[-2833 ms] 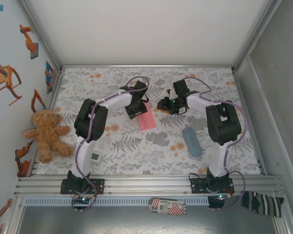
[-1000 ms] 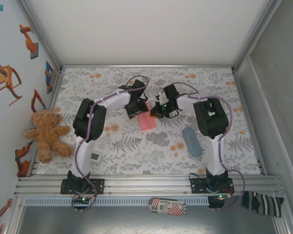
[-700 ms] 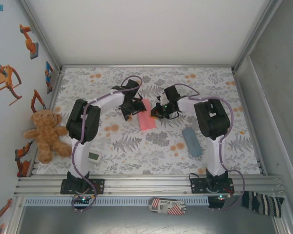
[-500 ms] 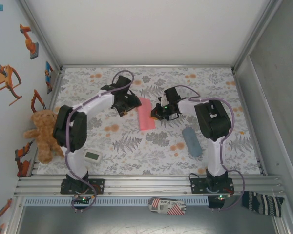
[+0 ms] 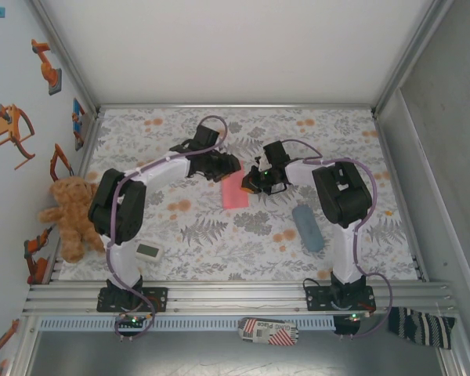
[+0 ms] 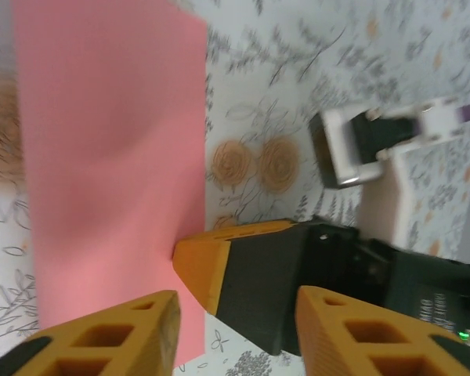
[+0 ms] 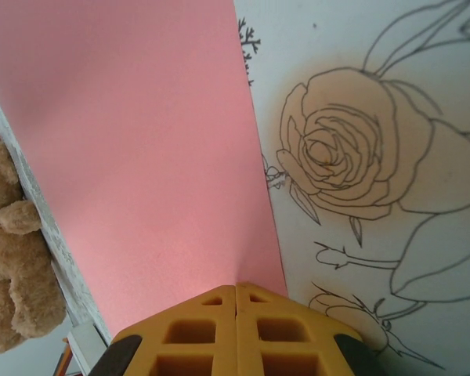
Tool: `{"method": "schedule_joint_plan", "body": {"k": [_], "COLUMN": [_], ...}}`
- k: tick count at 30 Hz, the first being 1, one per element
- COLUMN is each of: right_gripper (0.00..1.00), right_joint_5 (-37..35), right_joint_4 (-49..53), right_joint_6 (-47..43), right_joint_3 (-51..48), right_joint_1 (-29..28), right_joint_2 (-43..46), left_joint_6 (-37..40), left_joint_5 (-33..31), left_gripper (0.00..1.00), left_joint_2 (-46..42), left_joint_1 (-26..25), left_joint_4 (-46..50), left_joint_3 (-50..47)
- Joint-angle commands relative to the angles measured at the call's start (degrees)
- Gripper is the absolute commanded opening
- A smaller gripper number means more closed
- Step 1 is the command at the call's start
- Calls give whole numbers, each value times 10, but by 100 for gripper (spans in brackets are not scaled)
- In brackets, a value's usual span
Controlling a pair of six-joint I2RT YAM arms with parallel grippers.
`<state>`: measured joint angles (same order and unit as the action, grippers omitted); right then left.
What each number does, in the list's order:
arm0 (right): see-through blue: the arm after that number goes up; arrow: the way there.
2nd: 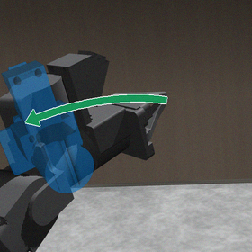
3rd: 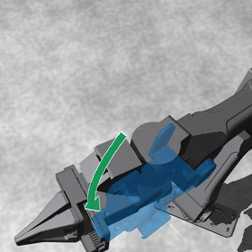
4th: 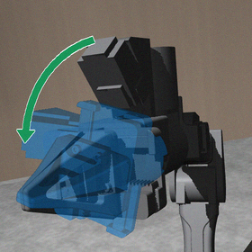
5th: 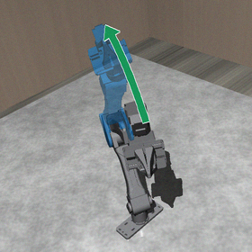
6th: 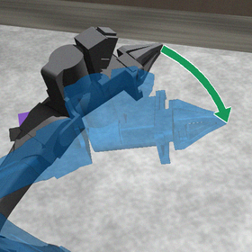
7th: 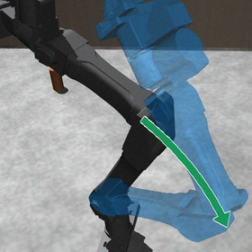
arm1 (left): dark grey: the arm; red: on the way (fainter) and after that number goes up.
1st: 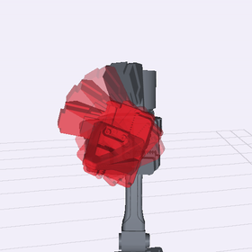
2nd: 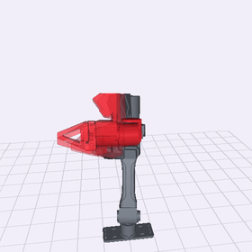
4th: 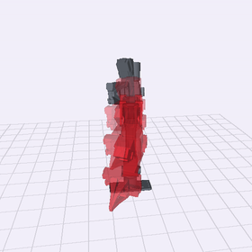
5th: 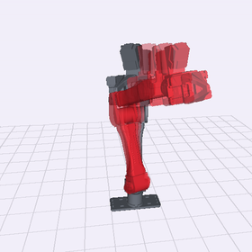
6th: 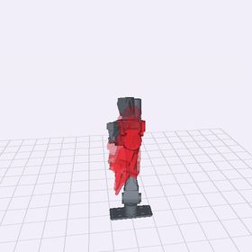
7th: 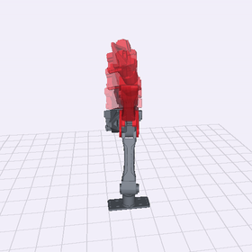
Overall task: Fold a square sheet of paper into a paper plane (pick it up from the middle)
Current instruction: First fold the square sheet of paper in half at the center of the table.
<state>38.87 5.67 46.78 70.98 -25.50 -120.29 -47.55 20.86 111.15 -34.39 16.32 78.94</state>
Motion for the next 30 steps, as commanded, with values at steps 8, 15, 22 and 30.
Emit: {"method": "schedule_joint_plan", "body": {"k": [8,15,22,30], "right_gripper": [0,0,0,0], "right_joint_5": [-80,-79,-80,-103], "right_joint_4": [93,95,95,136], "right_joint_6": [10,10,9,-7], "right_joint_3": [-18,-19,-21,-12], "right_joint_1": [-3,-3,-3,-3], "right_joint_2": [-45,-49,-52,-61], "left_joint_6": [7,1,13,45], "left_joint_5": [57,51,37,24], "left_gripper": [34,32,29,27], "left_joint_2": [74,100,114,131], "left_joint_1": [2,-1,-3,5], "left_joint_4": [58,108,139,165], "left_joint_3": [60,85,94,95]}}
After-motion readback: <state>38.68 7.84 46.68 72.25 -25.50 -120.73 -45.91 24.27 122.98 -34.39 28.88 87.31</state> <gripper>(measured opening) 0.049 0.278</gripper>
